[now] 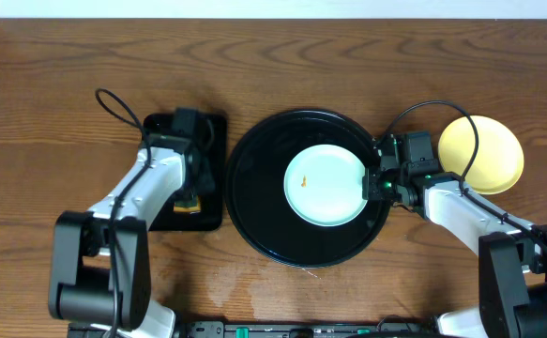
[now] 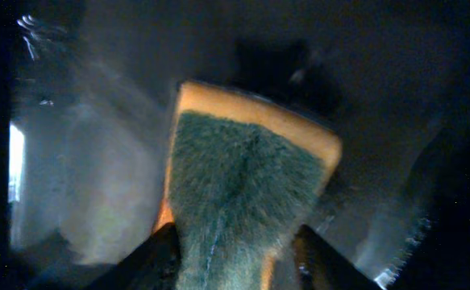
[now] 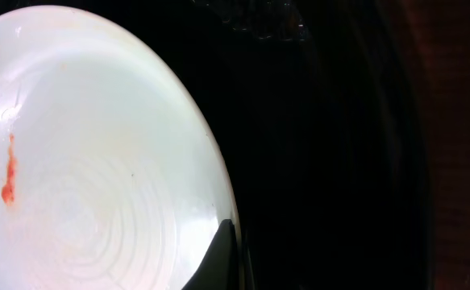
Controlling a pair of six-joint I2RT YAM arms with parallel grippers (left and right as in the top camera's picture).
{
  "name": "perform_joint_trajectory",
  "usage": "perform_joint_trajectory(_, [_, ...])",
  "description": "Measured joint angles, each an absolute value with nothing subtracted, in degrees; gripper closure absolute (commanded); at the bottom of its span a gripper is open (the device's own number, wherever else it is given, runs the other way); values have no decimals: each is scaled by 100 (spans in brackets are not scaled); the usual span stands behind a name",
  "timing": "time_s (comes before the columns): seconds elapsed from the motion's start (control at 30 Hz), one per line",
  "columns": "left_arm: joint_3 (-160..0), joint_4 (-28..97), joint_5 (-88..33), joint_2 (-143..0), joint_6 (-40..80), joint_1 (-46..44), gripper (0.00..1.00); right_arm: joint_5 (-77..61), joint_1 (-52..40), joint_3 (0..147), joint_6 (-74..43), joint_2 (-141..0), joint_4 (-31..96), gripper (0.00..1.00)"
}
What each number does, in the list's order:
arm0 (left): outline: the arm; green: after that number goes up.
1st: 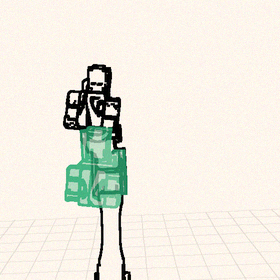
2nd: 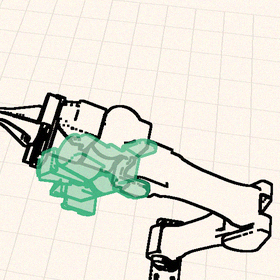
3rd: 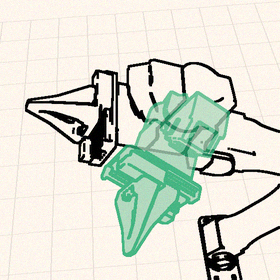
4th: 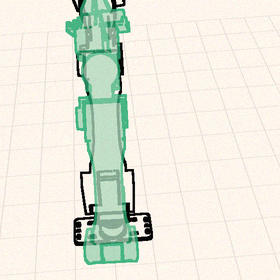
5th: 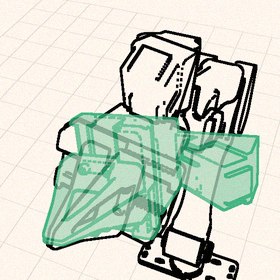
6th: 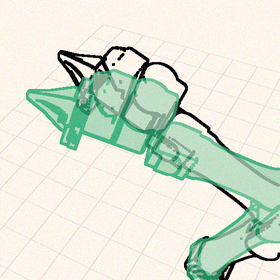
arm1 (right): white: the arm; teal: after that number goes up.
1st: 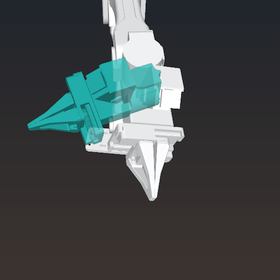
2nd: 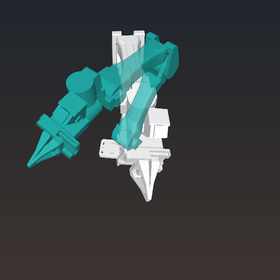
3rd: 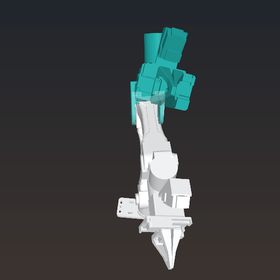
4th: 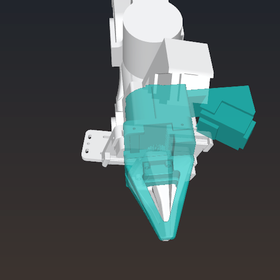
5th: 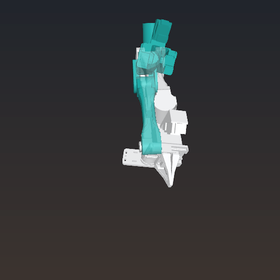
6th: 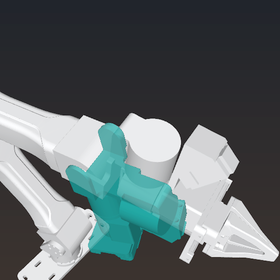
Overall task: Clean dirty plates on tray and stack at the side
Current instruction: 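Grasp the sponge with the left gripper and lift it, then scrub the pale blue plate with the sponge while right gripper holds it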
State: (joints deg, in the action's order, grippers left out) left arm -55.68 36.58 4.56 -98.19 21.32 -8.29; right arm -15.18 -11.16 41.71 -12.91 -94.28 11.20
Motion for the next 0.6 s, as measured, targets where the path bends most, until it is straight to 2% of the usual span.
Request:
perform_joint_trajectory(0.1, [-5369, 3387, 462, -9929, 2152, -825, 87, -1518, -1116, 4174, -1291, -9428, 1125, 99])
perform_joint_trajectory(0.13, [-5365, 3354, 462, -9924, 2161, -825, 92, -1516, -1116, 4174, -1291, -9428, 1122, 99])
perform_joint_trajectory(0.33, [-5389, 3369, 464, -9924, 2117, -823, 93, -1518, -1116, 4174, -1291, -9428, 1125, 99])
perform_joint_trajectory(0.4, [-5461, 3426, 445, -9922, 2117, -825, 83, -1518, -1116, 4174, -1291, -9428, 1125, 99])
perform_joint_trajectory(0.43, [-5502, 3428, 436, -9909, 2112, -825, 70, -1518, -1116, 4174, -1291, -9428, 1125, 99])
perform_joint_trajectory(0.5, [-5557, 3420, 414, -9839, 2130, -825, 61, -1518, -1116, 4174, -1291, -9428, 1125, 99])
perform_joint_trajectory(0.6, [-5618, 3559, 373, -9623, 2123, -825, 58, -1518, -1116, 4174, -1291, -9428, 1125, 99])
